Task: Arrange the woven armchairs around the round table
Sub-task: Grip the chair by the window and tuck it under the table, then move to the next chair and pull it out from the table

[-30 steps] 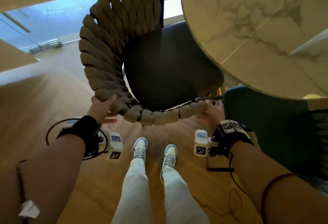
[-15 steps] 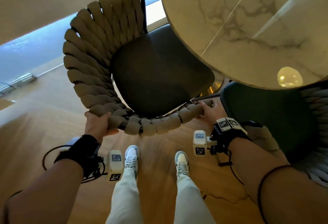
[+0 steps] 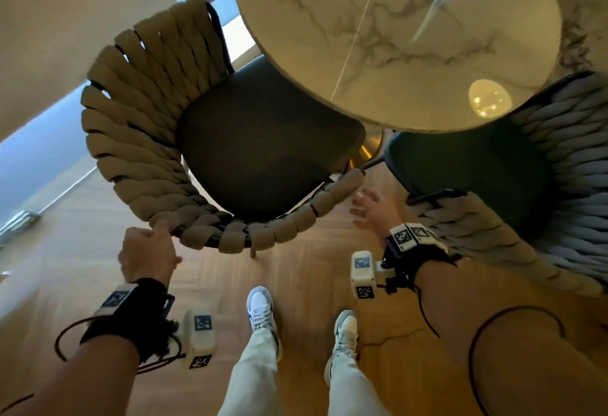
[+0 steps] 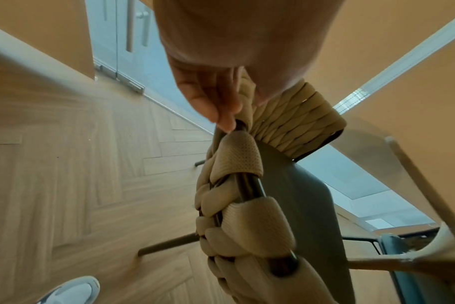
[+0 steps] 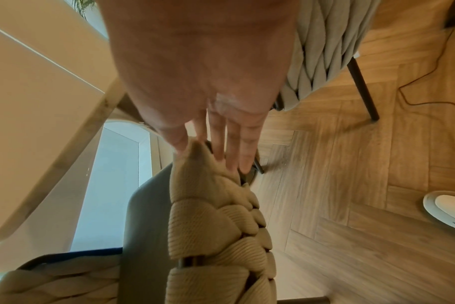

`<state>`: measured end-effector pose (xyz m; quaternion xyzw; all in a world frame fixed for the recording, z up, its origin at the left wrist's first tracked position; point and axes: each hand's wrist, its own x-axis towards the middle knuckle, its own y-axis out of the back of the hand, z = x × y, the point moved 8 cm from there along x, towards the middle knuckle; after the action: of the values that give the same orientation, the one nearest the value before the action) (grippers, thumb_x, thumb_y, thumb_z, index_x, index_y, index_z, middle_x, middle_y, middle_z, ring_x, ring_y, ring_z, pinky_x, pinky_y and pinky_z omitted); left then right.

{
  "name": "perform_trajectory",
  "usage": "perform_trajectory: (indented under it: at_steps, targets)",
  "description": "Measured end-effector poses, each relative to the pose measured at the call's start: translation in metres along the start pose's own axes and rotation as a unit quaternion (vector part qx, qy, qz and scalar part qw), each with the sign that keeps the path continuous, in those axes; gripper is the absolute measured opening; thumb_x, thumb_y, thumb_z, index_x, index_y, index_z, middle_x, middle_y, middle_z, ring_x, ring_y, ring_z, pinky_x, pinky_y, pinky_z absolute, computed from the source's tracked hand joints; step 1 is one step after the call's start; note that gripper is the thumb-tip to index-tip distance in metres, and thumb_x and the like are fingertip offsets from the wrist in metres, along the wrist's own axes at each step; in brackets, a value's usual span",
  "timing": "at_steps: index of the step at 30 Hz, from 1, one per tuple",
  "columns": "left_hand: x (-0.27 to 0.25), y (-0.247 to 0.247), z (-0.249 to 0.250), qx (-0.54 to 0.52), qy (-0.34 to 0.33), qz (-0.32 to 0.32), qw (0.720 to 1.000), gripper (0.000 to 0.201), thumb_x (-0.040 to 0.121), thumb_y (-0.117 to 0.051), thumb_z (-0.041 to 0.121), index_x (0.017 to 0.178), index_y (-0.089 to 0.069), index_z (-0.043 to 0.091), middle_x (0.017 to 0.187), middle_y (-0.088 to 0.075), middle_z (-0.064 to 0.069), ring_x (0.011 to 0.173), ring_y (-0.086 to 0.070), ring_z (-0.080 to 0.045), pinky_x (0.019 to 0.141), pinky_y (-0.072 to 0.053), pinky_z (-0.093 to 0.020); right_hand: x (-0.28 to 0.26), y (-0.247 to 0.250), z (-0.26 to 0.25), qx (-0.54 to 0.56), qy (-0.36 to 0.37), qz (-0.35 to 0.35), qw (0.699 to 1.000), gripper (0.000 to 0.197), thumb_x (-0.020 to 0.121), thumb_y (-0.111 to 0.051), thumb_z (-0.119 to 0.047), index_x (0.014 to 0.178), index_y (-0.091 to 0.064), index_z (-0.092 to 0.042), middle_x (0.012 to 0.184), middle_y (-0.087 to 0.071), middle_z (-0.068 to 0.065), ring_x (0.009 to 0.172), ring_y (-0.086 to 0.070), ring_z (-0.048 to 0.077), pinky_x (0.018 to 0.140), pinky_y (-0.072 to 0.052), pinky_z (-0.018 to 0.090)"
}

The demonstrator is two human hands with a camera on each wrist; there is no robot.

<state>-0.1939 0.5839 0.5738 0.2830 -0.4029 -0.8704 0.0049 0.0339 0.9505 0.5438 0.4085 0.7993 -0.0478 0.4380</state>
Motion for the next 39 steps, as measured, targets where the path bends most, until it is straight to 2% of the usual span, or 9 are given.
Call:
perform_trajectory:
  at_steps: [5,10,16,19,21,26,29,34,39]
  targets:
    - [-0.074,-0.046,0.023,-0.040,-0.061,-0.138,0.988,0.027,0.099,-0.052,0.019,0.112,-0.058,-0.004,0.081,-0.062,-0.026,0.063,-0.062,-0.033,0.065,-0.054,-0.038,-0.036,0.063,0.054,-0.004,-0.034,-0.074,0.997,0.029,0.102,-0.047,-0.022,0.124,-0.056,-0.005,0.100,-0.067,0.011,0.082,-0.065,0.021,0.069,-0.052,0.031]
    - [-0.189,-0.131,0.041,0.037,-0.103,-0.290,0.951,0.015,0.102,-0.046,0.011,0.107,-0.059,0.004,0.076,-0.061,-0.024,0.072,-0.065,-0.036,0.063,-0.053,-0.037,-0.059,0.192,0.156,0.041,-0.098,-0.039,0.994,0.033,0.102,-0.048,-0.025,0.123,-0.056,-0.001,0.097,-0.068,0.011,0.079,-0.065,0.020,0.065,-0.052,0.030]
    - [-0.328,-0.236,0.058,0.130,-0.138,-0.361,0.913,0.016,0.100,-0.051,0.010,0.103,-0.062,-0.001,0.072,-0.063,-0.022,0.068,-0.067,-0.034,0.059,-0.053,-0.034,-0.086,0.373,0.267,0.162,-0.174,0.018,0.971,0.031,0.096,-0.059,-0.028,0.116,-0.052,-0.006,0.085,-0.060,0.009,0.072,-0.058,0.020,0.054,-0.048,0.025]
    - [-0.395,-0.297,0.072,0.161,-0.166,-0.394,0.890,0.018,0.100,-0.053,0.014,0.104,-0.062,-0.001,0.073,-0.064,-0.022,0.070,-0.068,-0.034,0.060,-0.055,-0.033,-0.080,0.464,0.311,0.167,-0.173,0.070,0.968,0.062,0.057,-0.085,-0.055,0.096,-0.060,-0.013,0.103,-0.068,0.020,0.095,-0.066,0.036,0.085,-0.057,0.043]
    - [-0.434,-0.331,0.080,0.164,-0.158,-0.413,0.882,0.022,0.101,-0.053,0.020,0.109,-0.062,0.001,0.086,-0.067,-0.025,0.083,-0.070,-0.038,0.069,-0.057,-0.038,-0.076,0.514,0.314,0.188,-0.159,0.102,0.964,0.023,0.089,-0.067,-0.027,0.101,-0.063,-0.008,0.114,-0.067,0.023,0.103,-0.065,0.037,0.095,-0.052,0.050]
    - [-0.475,-0.402,0.092,0.106,-0.086,-0.361,0.923,0.029,0.103,-0.050,0.033,0.121,-0.052,0.012,0.114,-0.063,-0.021,0.103,-0.066,-0.040,0.082,-0.056,-0.048,-0.030,0.598,0.274,0.229,-0.082,0.137,0.960,0.011,0.101,-0.050,-0.022,0.099,-0.060,-0.016,0.109,-0.066,0.018,0.085,-0.064,0.026,0.078,-0.051,0.040]
    - [-0.485,-0.432,0.097,0.031,-0.006,-0.310,0.950,0.025,0.104,-0.046,0.040,0.120,-0.044,0.021,0.119,-0.058,-0.016,0.106,-0.064,-0.038,0.092,-0.055,-0.056,0.007,0.639,0.243,0.219,-0.053,0.152,0.963,0.025,0.100,-0.052,-0.021,0.120,-0.054,-0.008,0.117,-0.062,0.017,0.088,-0.062,0.026,0.074,-0.051,0.036]
    - [-0.487,-0.476,0.100,-0.028,0.074,-0.230,0.970,0.082,0.089,-0.061,0.053,0.153,-0.028,0.014,0.148,-0.050,-0.022,0.125,-0.056,-0.045,0.099,-0.052,-0.059,0.070,0.706,0.197,0.206,-0.041,0.147,0.967,0.054,0.098,-0.055,-0.025,0.147,-0.035,-0.017,0.146,-0.046,0.014,0.121,-0.055,0.035,0.090,-0.051,0.050]
    - [-0.503,-0.479,0.102,0.048,0.093,-0.151,0.983,0.080,0.093,-0.063,0.035,0.154,-0.020,0.006,0.137,-0.052,-0.027,0.121,-0.057,-0.048,0.098,-0.052,-0.054,0.115,0.731,0.165,0.155,-0.036,0.099,0.982,0.066,0.098,-0.057,-0.023,0.154,-0.024,-0.018,0.146,-0.044,0.013,0.127,-0.050,0.034,0.100,-0.047,0.055]
